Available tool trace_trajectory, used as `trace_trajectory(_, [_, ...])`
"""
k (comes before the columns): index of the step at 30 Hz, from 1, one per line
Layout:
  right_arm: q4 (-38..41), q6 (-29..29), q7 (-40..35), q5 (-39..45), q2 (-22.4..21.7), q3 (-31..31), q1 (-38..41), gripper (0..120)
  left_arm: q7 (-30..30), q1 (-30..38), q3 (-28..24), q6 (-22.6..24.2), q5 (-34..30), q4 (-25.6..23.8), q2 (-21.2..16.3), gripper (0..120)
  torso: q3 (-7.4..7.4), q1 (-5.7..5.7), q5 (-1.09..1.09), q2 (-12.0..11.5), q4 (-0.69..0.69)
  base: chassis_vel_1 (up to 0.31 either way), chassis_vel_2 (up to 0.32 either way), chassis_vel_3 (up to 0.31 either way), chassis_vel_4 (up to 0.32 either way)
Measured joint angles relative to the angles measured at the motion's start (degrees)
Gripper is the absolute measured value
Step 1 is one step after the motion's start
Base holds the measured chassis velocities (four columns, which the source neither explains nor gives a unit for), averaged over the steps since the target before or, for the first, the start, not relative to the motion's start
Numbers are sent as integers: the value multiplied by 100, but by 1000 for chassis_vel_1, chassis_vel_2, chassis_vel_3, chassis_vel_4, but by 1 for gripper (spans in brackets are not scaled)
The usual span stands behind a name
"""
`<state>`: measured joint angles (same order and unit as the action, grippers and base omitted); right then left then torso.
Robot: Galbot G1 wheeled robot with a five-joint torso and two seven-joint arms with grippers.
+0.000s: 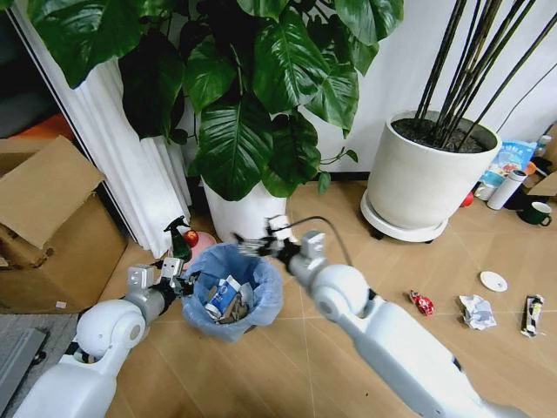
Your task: Pick up the trash bin and place the garbage on the floor into it.
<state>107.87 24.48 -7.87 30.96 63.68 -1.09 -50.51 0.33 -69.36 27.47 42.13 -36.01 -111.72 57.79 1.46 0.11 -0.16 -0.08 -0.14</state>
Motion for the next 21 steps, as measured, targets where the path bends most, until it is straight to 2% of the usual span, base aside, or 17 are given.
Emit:
trace_trajectory(4, [15,0,77,-160,-167,411,-312,100,0,-10,-4,0,10,-17,33,0,0,0,-1,0,-1,0,0,0,0])
trace_trajectory(12, [-38,-9,74,-182,-56,813,-482,100,11,-47,-19,0,44,-32,60,0,0,0,-2,0,3,-21,-16,33,23])
trace_trajectory(21, [-41,-5,68,-209,26,933,-634,100,41,-97,18,0,47,-84,40,0,0,-1,-1,0,2,-167,-164,171,175])
